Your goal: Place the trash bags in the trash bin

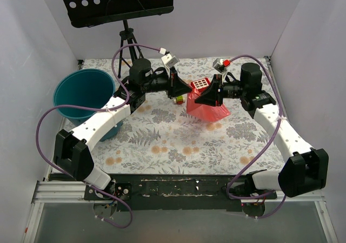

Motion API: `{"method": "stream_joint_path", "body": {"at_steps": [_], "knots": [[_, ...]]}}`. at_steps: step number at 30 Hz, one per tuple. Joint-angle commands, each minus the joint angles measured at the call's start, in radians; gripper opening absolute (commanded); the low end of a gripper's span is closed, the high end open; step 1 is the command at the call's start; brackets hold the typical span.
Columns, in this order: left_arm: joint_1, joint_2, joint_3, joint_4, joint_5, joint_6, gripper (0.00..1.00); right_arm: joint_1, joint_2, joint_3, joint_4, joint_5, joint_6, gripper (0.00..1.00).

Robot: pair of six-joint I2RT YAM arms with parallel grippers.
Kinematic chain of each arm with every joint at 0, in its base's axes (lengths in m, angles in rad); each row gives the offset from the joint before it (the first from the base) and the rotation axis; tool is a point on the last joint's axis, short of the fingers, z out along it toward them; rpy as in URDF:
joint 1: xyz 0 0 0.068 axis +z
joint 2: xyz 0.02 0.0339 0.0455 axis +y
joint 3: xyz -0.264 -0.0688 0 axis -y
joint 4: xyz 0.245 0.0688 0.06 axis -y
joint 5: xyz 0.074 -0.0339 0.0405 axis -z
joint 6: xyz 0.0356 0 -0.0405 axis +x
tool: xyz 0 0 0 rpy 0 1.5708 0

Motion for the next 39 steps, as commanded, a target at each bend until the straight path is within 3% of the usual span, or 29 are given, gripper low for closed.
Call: {"method": "stream_joint_path", "body": {"at_steps": [1,2,4,5,7,8,10,14,19,22,31,39], "knots": [[0.004,-0.03,0.002,-0.015,-0.015,0.023,0.0,-0.002,-0.033,0.002,-0.001,0.041,-0.015,0.17],[0.004,-0.031,0.0,-0.02,-0.018,0.026,0.0,-0.002,-0.03,0.005,-0.001,0.048,-0.018,0.06],[0.004,-0.036,-0.001,-0.022,-0.016,0.044,0.0,-0.002,-0.025,0.022,-0.025,0.105,-0.036,0.01],[0.006,-0.04,0.003,-0.061,-0.024,0.055,0.08,-0.001,-0.022,0.033,-0.047,0.133,-0.062,0.01],[0.004,-0.051,0.025,-0.136,-0.058,0.114,0.47,0.006,-0.018,0.092,-0.143,0.209,-0.216,0.01],[0.006,-0.06,0.038,-0.185,-0.072,0.18,0.62,0.012,-0.017,0.114,-0.192,0.235,-0.301,0.01],[0.007,-0.106,0.039,-0.279,-0.113,0.329,0.71,0.029,-0.017,0.169,-0.302,0.274,-0.486,0.01],[0.01,-0.191,-0.009,-0.321,-0.112,0.634,0.77,0.088,-0.019,0.232,-0.5,0.341,-0.816,0.01],[-0.002,-0.143,0.084,-0.311,-0.093,0.84,0.79,0.177,-0.031,0.255,-0.642,0.439,-1.06,0.01],[-0.002,-0.108,0.141,-0.342,-0.05,0.981,0.8,0.211,-0.025,0.292,-0.692,0.459,-1.104,0.01],[-0.01,-0.013,0.273,-0.678,0.164,1.457,0.76,0.26,-0.019,0.335,-0.739,0.476,-1.079,0.01],[-0.022,0.018,0.267,-0.652,0.207,1.623,0.68,0.268,-0.025,0.33,-0.765,0.472,-1.079,0.01]]}}
